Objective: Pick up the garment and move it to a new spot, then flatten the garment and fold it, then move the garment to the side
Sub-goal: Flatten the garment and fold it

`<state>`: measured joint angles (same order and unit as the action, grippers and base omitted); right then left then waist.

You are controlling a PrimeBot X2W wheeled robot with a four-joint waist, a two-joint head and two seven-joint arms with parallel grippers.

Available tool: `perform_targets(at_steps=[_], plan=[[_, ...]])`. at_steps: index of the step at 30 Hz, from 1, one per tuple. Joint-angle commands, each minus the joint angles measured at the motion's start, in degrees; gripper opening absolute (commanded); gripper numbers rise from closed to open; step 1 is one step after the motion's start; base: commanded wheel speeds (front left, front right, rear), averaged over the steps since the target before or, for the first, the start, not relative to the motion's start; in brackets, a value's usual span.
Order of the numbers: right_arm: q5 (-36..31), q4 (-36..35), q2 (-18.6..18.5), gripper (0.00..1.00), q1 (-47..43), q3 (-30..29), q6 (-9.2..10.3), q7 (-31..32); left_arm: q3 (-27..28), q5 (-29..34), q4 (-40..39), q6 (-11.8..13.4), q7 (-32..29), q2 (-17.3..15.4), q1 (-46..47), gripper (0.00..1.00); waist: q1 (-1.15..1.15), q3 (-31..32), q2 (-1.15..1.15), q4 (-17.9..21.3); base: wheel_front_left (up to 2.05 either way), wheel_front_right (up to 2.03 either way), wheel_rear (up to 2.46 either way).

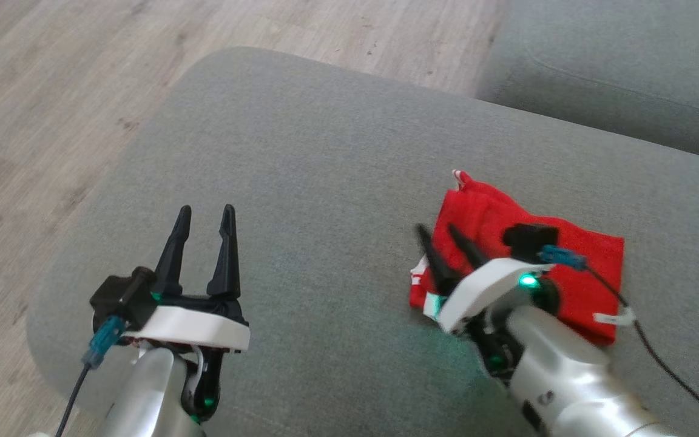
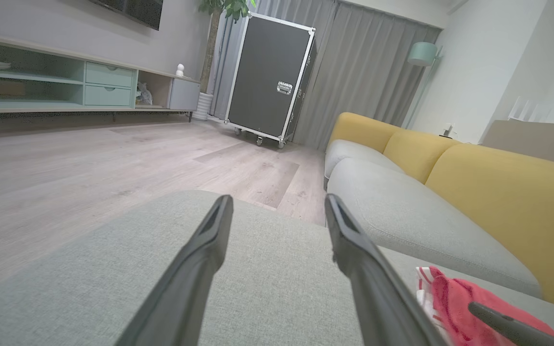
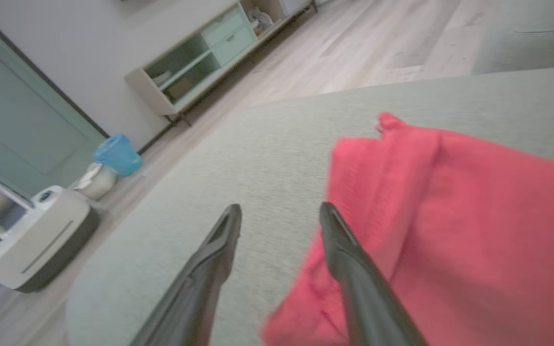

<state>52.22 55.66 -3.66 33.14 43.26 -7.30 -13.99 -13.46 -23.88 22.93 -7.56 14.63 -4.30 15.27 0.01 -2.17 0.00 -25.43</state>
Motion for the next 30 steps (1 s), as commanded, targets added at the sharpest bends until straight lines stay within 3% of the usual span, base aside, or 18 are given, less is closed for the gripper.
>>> perform_targets(at_steps=[1, 5, 8, 15, 22, 30], plan=[[2.60, -4.01, 0.78, 1.00, -0.01, 3.00, -0.19, 0.09, 1.59, -0.39, -1.41, 0.08, 0.37, -0.58, 3.06, 1.00, -0.01, 0.28, 0.00, 1.17, 0.00, 0.00, 0.00], [5.35, -6.57, 0.78, 1.00, 1.19, 5.87, -0.19, -0.61, 2.08, -0.41, -1.77, 0.08, 0.37, -0.63, 3.05, 1.00, -0.01, 0.89, 0.00, 3.95, 0.00, 0.00, 0.00], [3.29, -6.09, 0.78, 1.00, 3.33, 4.60, -0.19, -0.94, 2.90, -0.27, -2.43, 0.08, 0.37, -0.71, 2.63, 1.00, -0.01, 1.37, 0.00, 6.79, 0.00, 0.00, 0.00], [-19.91, -8.79, -1.33, 1.00, 2.78, -16.16, -0.19, -0.99, 5.29, 0.73, -3.40, 0.25, 0.37, -0.68, 1.22, 1.00, -0.01, 1.76, 0.00, 13.90, 0.00, 0.00, 0.00], [-40.07, -21.28, -1.63, 1.00, -7.42, -38.10, -0.19, -1.00, 7.57, 2.24, -5.66, 0.21, 0.37, 0.18, -0.13, 1.00, -0.01, 1.11, 0.00, 18.95, 0.00, 0.00, 0.00], [-48.87, -31.79, 0.44, 1.00, -16.10, -45.89, -0.19, -1.00, 10.38, 3.72, -6.63, 0.26, 0.37, 0.92, -1.39, 1.00, -0.01, 0.35, 0.00, 21.75, 0.00, 0.00, 0.00]])
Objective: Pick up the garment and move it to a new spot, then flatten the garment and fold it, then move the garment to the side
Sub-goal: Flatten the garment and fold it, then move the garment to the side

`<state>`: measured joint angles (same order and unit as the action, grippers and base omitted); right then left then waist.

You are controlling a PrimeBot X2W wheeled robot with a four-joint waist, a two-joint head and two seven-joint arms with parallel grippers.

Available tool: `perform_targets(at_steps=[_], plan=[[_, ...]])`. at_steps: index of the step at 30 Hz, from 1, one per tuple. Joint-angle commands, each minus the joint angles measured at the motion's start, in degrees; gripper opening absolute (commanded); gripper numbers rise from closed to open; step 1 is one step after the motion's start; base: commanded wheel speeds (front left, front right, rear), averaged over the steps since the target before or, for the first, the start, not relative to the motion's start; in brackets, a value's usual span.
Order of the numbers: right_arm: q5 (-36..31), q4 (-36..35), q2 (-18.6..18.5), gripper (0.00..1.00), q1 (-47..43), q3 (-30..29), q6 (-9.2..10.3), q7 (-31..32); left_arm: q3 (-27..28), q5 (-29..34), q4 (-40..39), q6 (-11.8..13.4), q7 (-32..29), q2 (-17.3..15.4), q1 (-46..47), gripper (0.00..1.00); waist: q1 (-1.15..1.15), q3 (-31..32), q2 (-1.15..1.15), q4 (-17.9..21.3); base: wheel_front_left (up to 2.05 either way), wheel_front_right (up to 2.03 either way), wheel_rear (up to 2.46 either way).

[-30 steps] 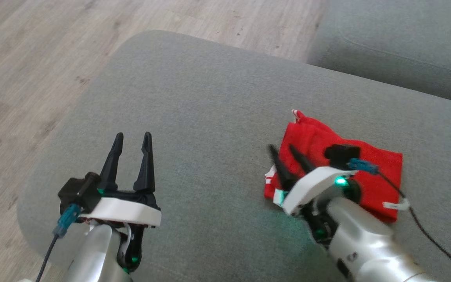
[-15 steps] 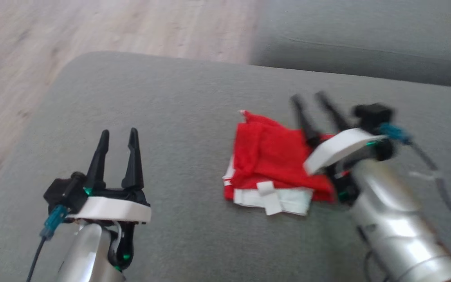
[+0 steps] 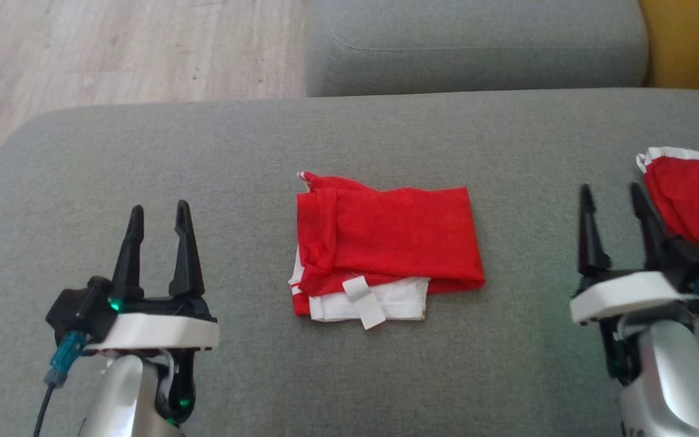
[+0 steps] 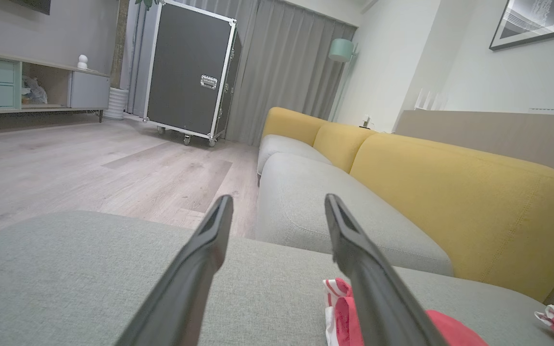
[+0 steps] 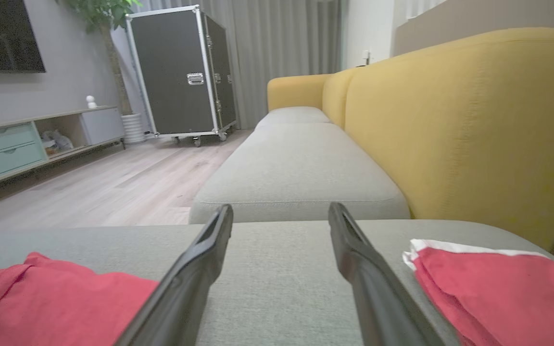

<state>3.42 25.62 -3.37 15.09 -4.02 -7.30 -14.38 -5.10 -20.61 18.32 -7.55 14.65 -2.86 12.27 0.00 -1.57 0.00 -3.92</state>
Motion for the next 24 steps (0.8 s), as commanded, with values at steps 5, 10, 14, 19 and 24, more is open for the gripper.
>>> perform_targets(at_steps=[5, 10, 14, 19, 24], plan=[[1.25, -4.85, 0.45, 1.00, -2.24, -0.05, -0.19, -0.62, 2.88, 1.90, -2.37, 0.20, 0.35, -0.21, 0.62, 1.00, 0.00, -0.79, 0.00, 1.32, 0.00, 0.00, 0.00], [2.43, -5.76, 0.47, 1.00, -3.47, 1.06, -0.19, -0.62, 3.74, 2.65, -2.36, 0.15, 0.35, -0.08, -0.31, 1.00, 0.00, -1.36, 0.00, 2.15, 0.00, 0.00, 0.00], [2.44, -5.89, 0.48, 1.00, -3.43, 0.92, -0.19, -0.62, 3.56, 2.10, -2.58, 0.12, 0.35, -0.04, -0.56, 1.00, 0.00, -1.34, 0.00, 2.09, 0.00, 0.00, 0.00], [1.91, -5.59, 0.48, 1.00, -2.69, 0.54, -0.19, -0.62, 2.30, 1.21, -2.52, 0.10, 0.35, -0.03, -0.12, 1.00, 0.00, -1.73, 0.00, 1.06, 0.00, 0.00, 0.00], [4.67, -1.72, 0.48, 1.00, -0.63, 4.82, -0.19, 0.12, 1.14, 0.86, -2.52, 0.08, 0.35, -0.03, 0.93, 1.00, 0.00, -3.11, 0.00, -0.46, 0.00, 0.00, 0.00]])
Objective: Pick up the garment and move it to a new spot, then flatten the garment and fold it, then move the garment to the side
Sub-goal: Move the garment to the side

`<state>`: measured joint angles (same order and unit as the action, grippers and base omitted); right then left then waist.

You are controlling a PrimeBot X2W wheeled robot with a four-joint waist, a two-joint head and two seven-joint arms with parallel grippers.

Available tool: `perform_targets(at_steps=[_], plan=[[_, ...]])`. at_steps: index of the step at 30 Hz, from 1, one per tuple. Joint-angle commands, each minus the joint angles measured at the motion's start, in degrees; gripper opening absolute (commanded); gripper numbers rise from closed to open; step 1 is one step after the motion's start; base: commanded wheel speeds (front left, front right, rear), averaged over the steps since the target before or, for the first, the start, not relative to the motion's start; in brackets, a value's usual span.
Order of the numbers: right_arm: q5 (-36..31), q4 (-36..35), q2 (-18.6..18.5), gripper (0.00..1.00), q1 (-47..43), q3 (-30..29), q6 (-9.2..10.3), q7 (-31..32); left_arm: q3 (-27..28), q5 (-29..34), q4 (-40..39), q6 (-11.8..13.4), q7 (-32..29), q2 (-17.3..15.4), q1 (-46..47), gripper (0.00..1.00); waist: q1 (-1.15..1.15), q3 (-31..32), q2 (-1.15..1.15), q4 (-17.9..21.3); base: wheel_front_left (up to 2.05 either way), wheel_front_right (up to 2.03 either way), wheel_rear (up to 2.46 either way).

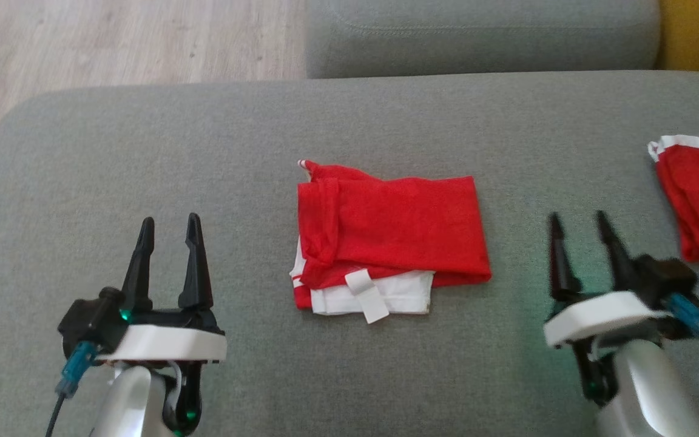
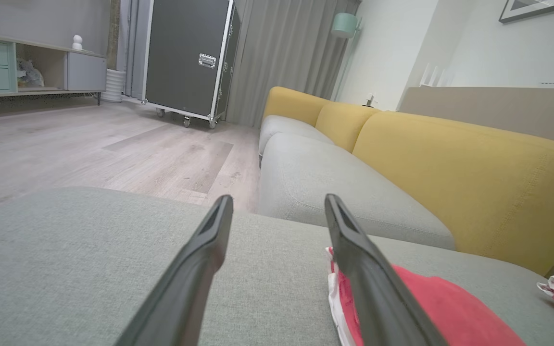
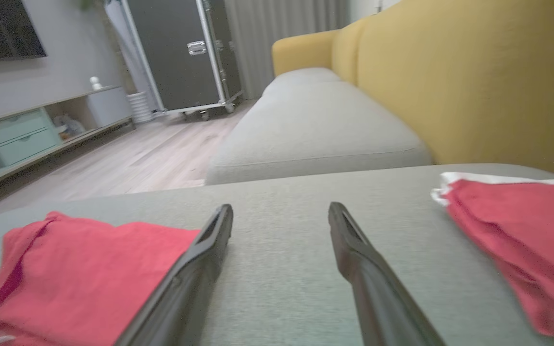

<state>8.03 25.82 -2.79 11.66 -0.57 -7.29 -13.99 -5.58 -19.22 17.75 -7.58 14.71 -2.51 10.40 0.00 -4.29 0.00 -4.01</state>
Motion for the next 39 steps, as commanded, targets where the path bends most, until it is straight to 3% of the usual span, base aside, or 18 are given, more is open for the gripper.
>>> perform_targets(at_steps=[1, 13, 21, 22, 23, 24, 35, 39], plan=[[0.77, -0.93, -0.10, 1.00, 3.48, 2.41, -0.20, 0.53, 1.49, -0.57, -1.98, 0.11, 0.29, -0.38, 3.00, 1.00, 0.00, -0.75, 0.00, -0.65, 0.00, 0.00, 0.00], [7.58, 14.26, -0.10, 1.00, 12.04, 9.81, -0.20, 9.85, -1.75, -1.67, -1.16, 0.10, 0.29, -0.37, 5.39, 1.00, 0.00, -4.15, 0.00, -5.14, 0.00, 0.00, 0.00], [6.49, 23.55, -0.10, 1.00, 15.40, 12.89, -0.20, 12.65, -2.57, -2.10, -1.20, 0.19, 0.29, -0.37, 6.16, 1.00, 0.00, -5.22, 0.00, -7.18, 0.00, 0.00, 0.00], [6.41, 24.33, -0.10, 0.89, 15.67, 13.25, -0.20, 12.62, -2.61, -2.11, -1.18, 0.21, 0.29, -0.37, 6.18, 1.00, 0.00, -5.28, 0.00, -7.30, 0.00, 0.00, 0.00], [6.11, 25.00, -0.10, 0.27, 15.98, 13.48, -0.20, 12.37, -2.63, -2.12, -1.13, 0.22, 0.29, -0.37, 6.23, 1.00, 0.00, -5.32, 0.00, -7.38, 0.00, 0.00, 0.00], [5.54, 25.55, -0.09, 0.00, 16.31, 13.63, -0.20, 11.87, -2.62, -2.12, -1.09, 0.24, 0.29, -0.37, 6.28, 1.00, 0.00, -5.34, 0.00, -7.40, 0.00, 0.00, 0.00], [-3.58, 26.55, -0.13, 0.00, 19.39, 12.80, -0.20, 3.35, -3.07, -0.92, -1.09, 0.41, 0.29, -0.37, 5.80, 1.00, 0.00, -2.81, 0.00, -3.69, 0.00, 0.00, 0.00], [-6.31, 24.68, -1.83, 0.00, 20.22, 13.21, -0.20, 2.64, -4.37, -1.35, -1.53, 0.44, 0.29, -0.37, 5.61, 1.00, 0.00, -1.97, 0.00, -1.16, 0.00, 0.00, 0.00]])
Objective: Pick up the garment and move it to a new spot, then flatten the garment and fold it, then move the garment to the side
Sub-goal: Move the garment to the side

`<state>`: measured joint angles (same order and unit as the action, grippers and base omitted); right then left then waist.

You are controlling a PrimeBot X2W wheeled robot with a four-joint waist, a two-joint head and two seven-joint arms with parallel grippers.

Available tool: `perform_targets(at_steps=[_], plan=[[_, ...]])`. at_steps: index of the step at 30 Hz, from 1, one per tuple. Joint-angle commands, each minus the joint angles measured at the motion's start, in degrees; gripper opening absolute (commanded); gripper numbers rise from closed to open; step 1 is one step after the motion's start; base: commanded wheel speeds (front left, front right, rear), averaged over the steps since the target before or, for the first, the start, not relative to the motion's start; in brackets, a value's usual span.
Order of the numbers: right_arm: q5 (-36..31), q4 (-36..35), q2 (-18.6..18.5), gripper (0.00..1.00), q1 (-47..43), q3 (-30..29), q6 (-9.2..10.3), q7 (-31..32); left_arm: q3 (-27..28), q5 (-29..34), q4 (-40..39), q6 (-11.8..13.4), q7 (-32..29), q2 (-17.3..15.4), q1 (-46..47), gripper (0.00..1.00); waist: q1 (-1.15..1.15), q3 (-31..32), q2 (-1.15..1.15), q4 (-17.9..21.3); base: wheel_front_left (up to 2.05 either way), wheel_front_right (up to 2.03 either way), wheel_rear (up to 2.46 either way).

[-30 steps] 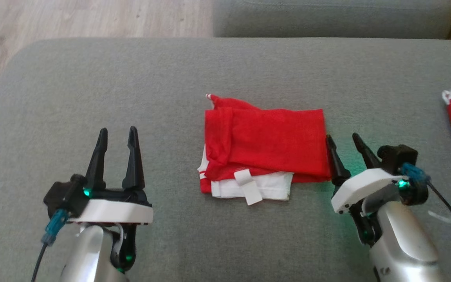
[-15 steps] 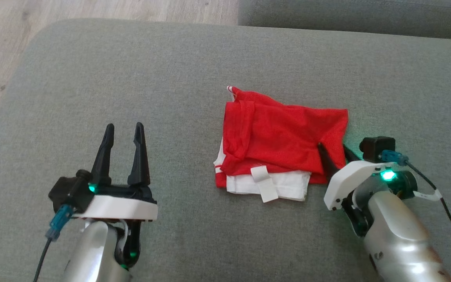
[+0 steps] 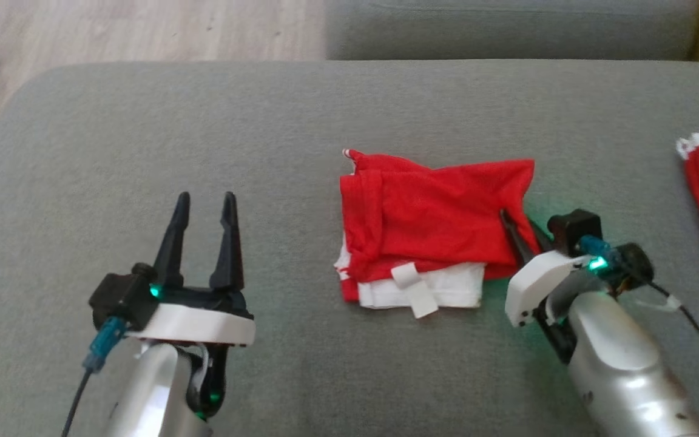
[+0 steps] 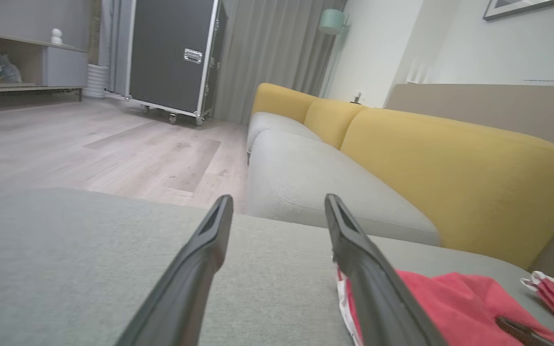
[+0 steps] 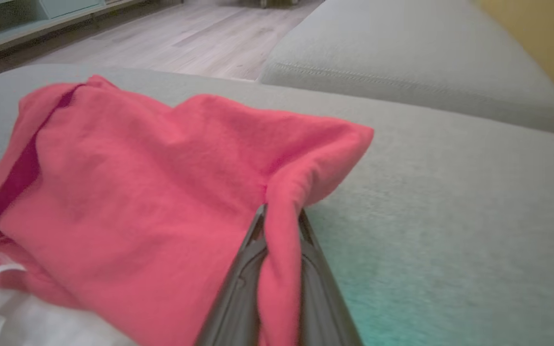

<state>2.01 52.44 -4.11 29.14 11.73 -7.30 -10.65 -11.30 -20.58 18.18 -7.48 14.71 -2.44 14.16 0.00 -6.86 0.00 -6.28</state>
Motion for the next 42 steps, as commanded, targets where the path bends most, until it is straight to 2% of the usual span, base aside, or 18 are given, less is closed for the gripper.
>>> perform_targets(at_steps=[1, 6, 13, 18, 22, 32, 41, 42], plan=[[-0.87, -2.62, -1.43, 0.00, 2.92, 1.37, -0.19, -0.67, 0.89, -0.15, -2.03, 0.36, 0.29, -0.43, 1.86, 1.00, 0.00, 0.72, 0.00, 1.75, 0.00, 0.00, 0.00], [-1.49, -7.08, -8.08, 0.00, 4.08, 4.11, -0.19, 1.05, -1.15, -0.77, -2.72, 0.84, 0.29, -0.43, 2.35, 1.00, 0.00, 0.45, 0.00, 4.90, 0.00, 0.00, 0.00], [1.61, -13.83, -22.28, 0.00, 6.39, 7.13, -0.19, 5.79, -1.94, -0.63, -4.12, 1.51, 0.29, -0.43, 4.61, 1.00, 0.00, -3.14, 0.00, 7.90, 0.00, 0.00, 0.00], [4.67, -16.27, -31.21, 0.00, 7.84, 6.95, -0.19, 8.31, -1.95, -0.43, -4.31, 1.39, 0.29, -0.43, 6.40, 1.00, 0.00, -6.24, 0.00, 8.79, 0.00, 0.00, 0.00], [6.14, -15.97, -36.05, 0.00, 8.96, 5.58, -0.19, 9.77, -1.97, -0.39, -4.16, 1.19, 0.29, -0.43, 7.65, 1.00, 0.00, -8.43, 0.00, 8.92, 0.00, 0.00, 0.00], [5.34, -10.77, -41.06, 0.00, 9.79, 1.26, -0.19, 12.17, -2.68, -0.73, -3.78, 0.83, 0.29, -0.43, 9.56, 1.00, 0.00, -11.71, 0.00, 7.95, 0.00, 0.00, 0.00], [2.28, -7.56, -40.36, 0.00, 9.94, -3.51, -0.19, 12.17, -2.16, -0.38, -3.48, 0.58, 0.29, -0.43, 10.38, 1.00, 0.00, -13.28, 0.00, 7.68, 0.00, 0.00, 0.00], [2.00, -7.44, -40.14, 0.61, 9.96, -4.02, -0.19, 12.08, -2.12, -0.33, -3.43, 0.55, 0.29, -0.43, 10.42, 1.00, 0.00, -13.36, 0.00, 7.68, 0.00, 0.00, 0.00]])
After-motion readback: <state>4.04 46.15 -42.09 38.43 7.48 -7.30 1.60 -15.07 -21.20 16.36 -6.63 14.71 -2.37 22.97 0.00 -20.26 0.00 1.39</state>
